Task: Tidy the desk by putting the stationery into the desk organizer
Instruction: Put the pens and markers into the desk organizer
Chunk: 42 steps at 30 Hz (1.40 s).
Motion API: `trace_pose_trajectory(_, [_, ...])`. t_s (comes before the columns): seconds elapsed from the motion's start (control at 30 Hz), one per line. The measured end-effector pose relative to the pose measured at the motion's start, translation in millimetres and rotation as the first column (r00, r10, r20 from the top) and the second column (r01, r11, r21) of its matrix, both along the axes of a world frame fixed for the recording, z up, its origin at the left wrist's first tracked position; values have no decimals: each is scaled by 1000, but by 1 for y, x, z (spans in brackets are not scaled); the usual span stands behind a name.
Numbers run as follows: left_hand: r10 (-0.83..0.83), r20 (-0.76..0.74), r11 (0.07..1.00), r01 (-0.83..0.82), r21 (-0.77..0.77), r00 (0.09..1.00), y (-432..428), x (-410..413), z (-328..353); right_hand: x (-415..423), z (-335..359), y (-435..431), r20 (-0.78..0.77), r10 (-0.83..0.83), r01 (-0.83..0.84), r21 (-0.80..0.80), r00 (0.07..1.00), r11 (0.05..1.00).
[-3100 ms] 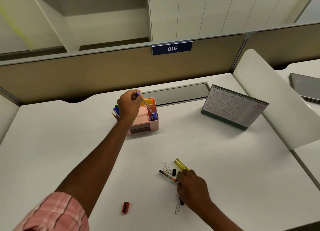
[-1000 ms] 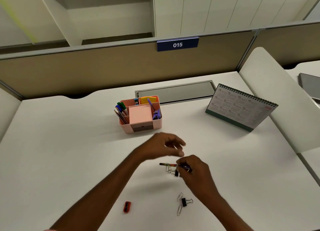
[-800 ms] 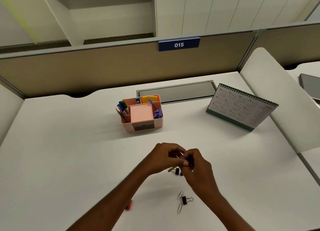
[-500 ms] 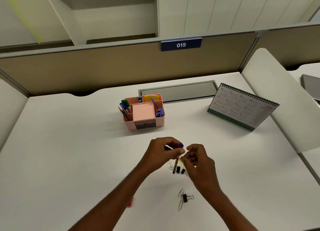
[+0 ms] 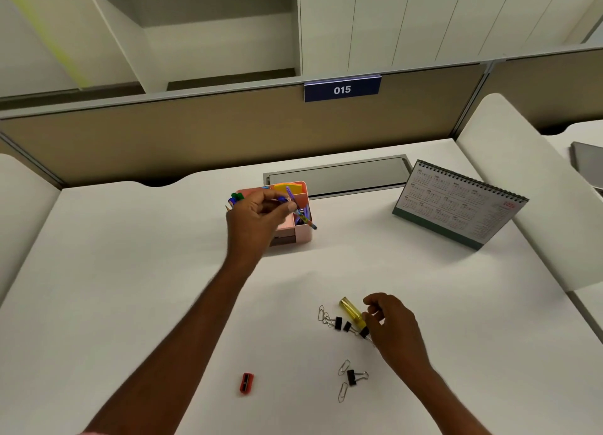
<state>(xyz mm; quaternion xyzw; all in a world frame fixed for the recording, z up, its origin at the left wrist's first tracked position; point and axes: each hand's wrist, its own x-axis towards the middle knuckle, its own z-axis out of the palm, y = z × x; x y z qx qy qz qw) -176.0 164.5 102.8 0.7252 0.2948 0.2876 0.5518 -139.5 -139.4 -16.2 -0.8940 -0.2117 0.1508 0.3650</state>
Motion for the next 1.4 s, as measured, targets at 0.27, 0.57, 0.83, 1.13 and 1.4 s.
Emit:
trace_pose_trajectory(0.27, [168,15,960,-167,225,986,34,33,-4,-3,-13,-4,11,25,-25,-54,1000,998])
trace_pose_trajectory(0.57, [215,-112,930,-169,326,970,39,70,-32,4,-16,-6,-43,-22,21,-32,999,999])
trace_pose_trajectory(0.83, [264,-270,928,-168,334,926,40,86,-60,7,-19,-6,-73,-44,45,1,996,999])
trace_pose_trajectory(1.13, [273,-310,939,-182,291,911,43,99,-69,8,-21,-3,-44,-4,5,1,999,1000])
trace_pose_trajectory(1.4, [271,-343,941,-174,289,899,44,105,-75,16,-22,-3,-60,-39,39,-1,997,999])
